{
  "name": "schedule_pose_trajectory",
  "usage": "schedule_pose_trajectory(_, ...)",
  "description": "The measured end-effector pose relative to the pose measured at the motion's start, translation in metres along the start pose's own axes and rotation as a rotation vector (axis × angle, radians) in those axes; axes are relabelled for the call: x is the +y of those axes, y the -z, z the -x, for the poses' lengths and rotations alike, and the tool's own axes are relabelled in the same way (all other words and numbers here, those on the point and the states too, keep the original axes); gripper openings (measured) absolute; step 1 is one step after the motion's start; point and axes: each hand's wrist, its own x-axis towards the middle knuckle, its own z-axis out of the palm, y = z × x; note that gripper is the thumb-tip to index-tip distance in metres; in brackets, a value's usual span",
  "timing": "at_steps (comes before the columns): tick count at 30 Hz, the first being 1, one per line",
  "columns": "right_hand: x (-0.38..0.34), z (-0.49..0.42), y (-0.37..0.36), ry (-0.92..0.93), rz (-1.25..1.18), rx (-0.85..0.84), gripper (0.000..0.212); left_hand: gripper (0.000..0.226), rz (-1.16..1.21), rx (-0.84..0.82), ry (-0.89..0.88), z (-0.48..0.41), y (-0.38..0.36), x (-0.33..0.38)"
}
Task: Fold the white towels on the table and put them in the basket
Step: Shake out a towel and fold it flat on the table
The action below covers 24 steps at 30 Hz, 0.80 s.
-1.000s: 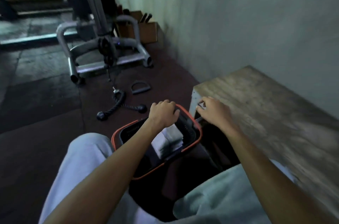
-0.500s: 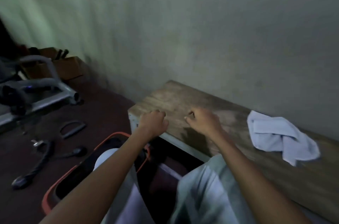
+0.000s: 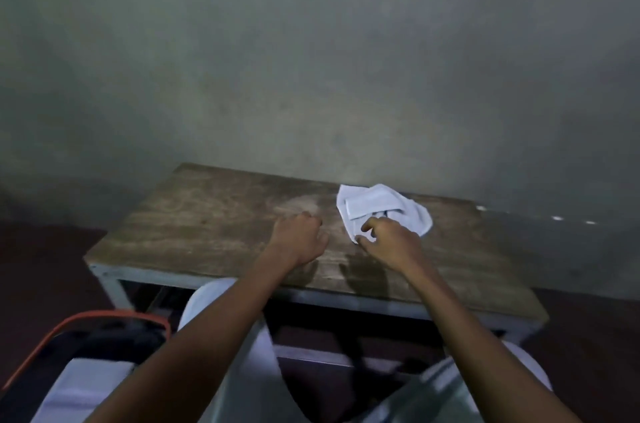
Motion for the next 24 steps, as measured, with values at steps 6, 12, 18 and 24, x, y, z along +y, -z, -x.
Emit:
schedule_pose_trajectory(6, 0.045, -0.005, -0.004, -0.113, -0.035, 0.000, 0.027, 0.043, 0.029, -0.046, -0.079, -0.033, -0.022, 0.032)
schedule_pose_trajectory(12, 0.089, -0.038, -0.023, -0.169, -0.032, 0.023, 0.022, 0.034, 0.083, -0.034, -0.129, -0.086, -0.058, 0.041)
schedule_pose_trajectory(18, 0.134, -0.115, -0.047, -0.174, -0.035, 0.115, 0.018, 0.029, 0.183, 0.052, -0.155, -0.163, -0.098, 0.050)
schedule_pose_trajectory(24, 0.163, -0.169, -0.058, -0.108, 0.098, 0.143, 0.026, 0.042, 0.166, 0.104, -0.194, -0.216, -0.134, 0.062)
